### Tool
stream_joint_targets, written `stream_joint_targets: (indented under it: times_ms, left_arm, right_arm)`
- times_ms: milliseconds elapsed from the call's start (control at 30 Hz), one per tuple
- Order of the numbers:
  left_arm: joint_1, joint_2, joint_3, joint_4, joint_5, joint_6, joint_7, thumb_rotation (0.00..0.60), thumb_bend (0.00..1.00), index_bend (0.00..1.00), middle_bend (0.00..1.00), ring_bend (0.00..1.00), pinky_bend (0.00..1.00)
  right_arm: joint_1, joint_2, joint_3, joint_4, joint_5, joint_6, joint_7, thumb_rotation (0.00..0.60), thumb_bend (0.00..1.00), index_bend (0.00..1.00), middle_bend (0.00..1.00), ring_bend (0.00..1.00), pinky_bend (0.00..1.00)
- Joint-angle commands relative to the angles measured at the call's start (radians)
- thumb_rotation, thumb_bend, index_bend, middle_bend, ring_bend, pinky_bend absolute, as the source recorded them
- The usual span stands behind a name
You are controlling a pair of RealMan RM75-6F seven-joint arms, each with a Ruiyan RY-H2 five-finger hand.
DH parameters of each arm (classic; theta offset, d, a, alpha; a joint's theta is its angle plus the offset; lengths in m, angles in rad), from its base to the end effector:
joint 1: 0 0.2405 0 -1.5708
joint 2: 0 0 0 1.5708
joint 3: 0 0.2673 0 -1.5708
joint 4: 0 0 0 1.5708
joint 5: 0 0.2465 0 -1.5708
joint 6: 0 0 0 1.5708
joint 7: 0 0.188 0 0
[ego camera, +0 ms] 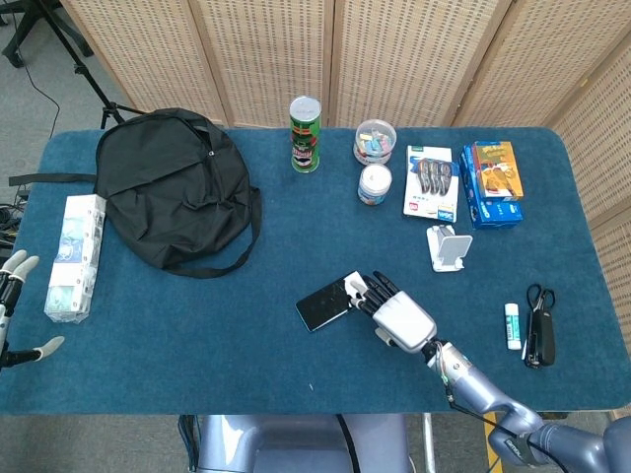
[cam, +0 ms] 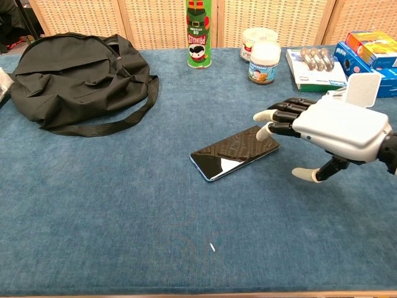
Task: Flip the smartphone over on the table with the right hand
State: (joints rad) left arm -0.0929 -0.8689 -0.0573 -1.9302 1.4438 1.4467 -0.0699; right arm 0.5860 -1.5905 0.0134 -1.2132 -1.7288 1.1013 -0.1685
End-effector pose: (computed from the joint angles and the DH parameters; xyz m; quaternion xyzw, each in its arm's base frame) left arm -0.2900 0.2276 0.1753 -0.5634 -0.4451 -0.4144 0.5592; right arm -0.1996 -0.3363 -0.0841 0.8327 -0.1932 0.3700 0.3638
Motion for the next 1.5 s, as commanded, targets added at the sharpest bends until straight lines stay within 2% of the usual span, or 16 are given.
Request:
stream_joint_targets:
  times_ms: [33, 633, 1167, 1233, 1333, 1500]
  left_arm:
    - [0.0, 0.001, 0.0, 0.0, 0.002, 0.0, -0.001, 0.6, 0.0, 0.0, 0.0, 0.0, 0.0]
    - [-0.003, -0.003, -0.001, -0.002, -0.006, -0.005, 0.008, 0.6, 0.0, 0.0, 0.0, 0.0, 0.0]
    - [-0.003, -0.001, -0.002, 0.0, -0.007, -0.004, 0.001, 0.6, 0.0, 0.0, 0.0, 0.0, 0.0]
    - [-0.003, -0.001, -0.002, 0.0, -0.007, -0.004, 0.0, 0.6, 0.0, 0.0, 0.0, 0.0, 0.0]
    - [-0.003, 0.0, -0.002, 0.0, -0.008, -0.004, 0.0, 0.6, 0.0, 0.0, 0.0, 0.0, 0.0]
    - [-0.004, 0.0, -0.001, 0.0, -0.007, -0.006, 0.0, 0.6, 0.0, 0.0, 0.0, 0.0, 0.0]
  right_arm:
    - [0.013, -0.02, 0.005, 0.029, 0.012, -0.011, 0.002, 0.6, 0.37, 0.21, 0.04, 0.0, 0.05]
    - [0.06, -0.132, 0.021, 0.152, 0.063, -0.032, 0.022, 0.6, 0.4, 0.23, 0.07, 0.0, 0.05]
    - [0.095, -0.194, 0.039, 0.189, 0.111, -0.069, -0.017, 0.6, 0.44, 0.26, 0.1, 0.0, 0.05]
    - [0.096, -0.202, 0.042, 0.193, 0.117, -0.064, -0.013, 0.6, 0.47, 0.3, 0.11, 0.0, 0.05]
    - [0.098, -0.212, 0.044, 0.201, 0.122, -0.06, -0.002, 0.6, 0.57, 0.4, 0.14, 0.0, 0.05]
    - [0.109, -0.22, 0.051, 0.202, 0.126, -0.057, 0.012, 0.6, 0.7, 0.43, 0.15, 0.0, 0.05]
